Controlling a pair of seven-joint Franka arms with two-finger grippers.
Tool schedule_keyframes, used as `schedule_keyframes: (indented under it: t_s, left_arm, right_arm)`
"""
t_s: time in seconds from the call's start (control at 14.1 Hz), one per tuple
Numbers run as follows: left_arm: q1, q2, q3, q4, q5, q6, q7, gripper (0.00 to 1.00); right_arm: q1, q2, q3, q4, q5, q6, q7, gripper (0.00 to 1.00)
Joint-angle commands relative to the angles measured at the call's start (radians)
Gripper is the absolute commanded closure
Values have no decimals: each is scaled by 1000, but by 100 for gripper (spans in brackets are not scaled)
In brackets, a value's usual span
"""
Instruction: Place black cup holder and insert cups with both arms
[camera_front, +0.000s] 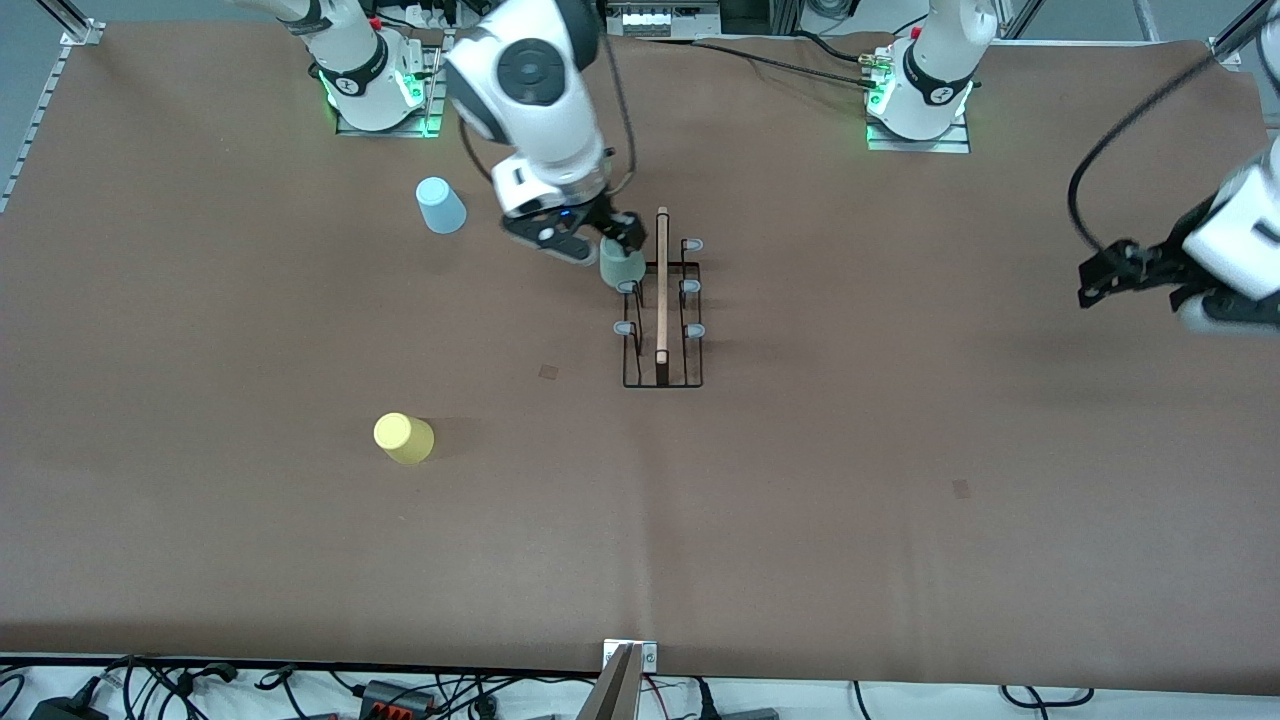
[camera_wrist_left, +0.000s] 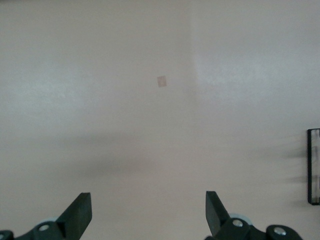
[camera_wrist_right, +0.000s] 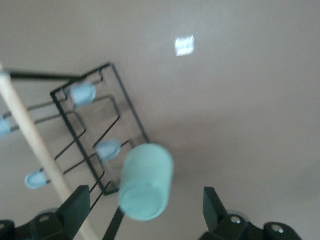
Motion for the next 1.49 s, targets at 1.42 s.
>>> schedule_keyframes:
  t_s: [1.42]
  left_arm:
    - [64, -84, -86, -104, -17, -6, 12, 0]
  right_arm:
    - [-546, 378, 1, 56, -190, 478, -864, 0]
